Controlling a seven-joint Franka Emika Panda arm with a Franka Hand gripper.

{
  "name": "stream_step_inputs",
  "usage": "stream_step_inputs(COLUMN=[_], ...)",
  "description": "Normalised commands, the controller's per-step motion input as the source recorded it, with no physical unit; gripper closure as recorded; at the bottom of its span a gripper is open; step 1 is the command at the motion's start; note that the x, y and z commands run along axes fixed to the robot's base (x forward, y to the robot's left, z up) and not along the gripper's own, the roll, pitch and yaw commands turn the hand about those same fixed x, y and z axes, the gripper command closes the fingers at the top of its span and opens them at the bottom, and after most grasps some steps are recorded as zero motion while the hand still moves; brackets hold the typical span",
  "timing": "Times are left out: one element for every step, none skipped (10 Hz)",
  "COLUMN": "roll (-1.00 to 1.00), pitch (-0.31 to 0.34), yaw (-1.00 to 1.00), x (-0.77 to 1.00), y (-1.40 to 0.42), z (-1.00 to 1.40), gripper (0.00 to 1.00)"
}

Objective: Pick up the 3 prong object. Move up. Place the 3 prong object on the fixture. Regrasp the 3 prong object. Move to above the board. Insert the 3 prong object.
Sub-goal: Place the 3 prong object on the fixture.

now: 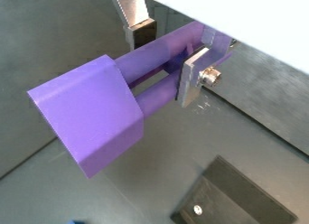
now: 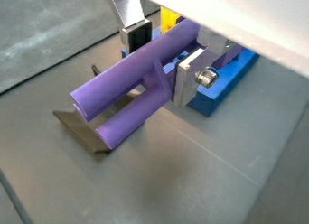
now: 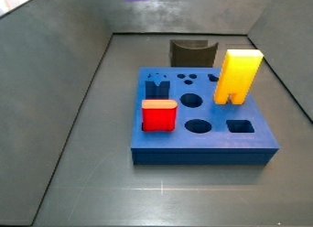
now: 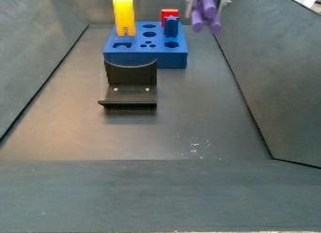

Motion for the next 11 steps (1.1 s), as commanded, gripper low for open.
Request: stream_step_inputs(roll=[-0.11,-0.10,-0.09,-0.08,-0.08,-1.00,-1.00,-1.00,-1.00,-1.00,-1.00], pitch=[0.125,0.130,0.126,0.130,0.138,0.072,0.070,0.083,0.095,0.117,0.122], yaw=[-0.02,-0.01,0.00,0.01,0.01,0.09,0.09,0.06,0.05,0.02,0.01], x=[1.00,1.00,1.00,1.00,1.00,1.00,1.00,1.00,1.00,1.00,1.00], y=[-0.11,-0.10,-0.09,-0.08,-0.07,-0.06,-0.05,-0.01,-0.01,0.02,0.02], z=[0.04,0.04,0.04,0.03,0.03,-0.13,-0.14,-0.10,-0.08,-0.06,-0.06], gripper=[1.00,1.00,1.00,1.00,1.00,1.00,1.00,1.00,1.00,1.00,1.00])
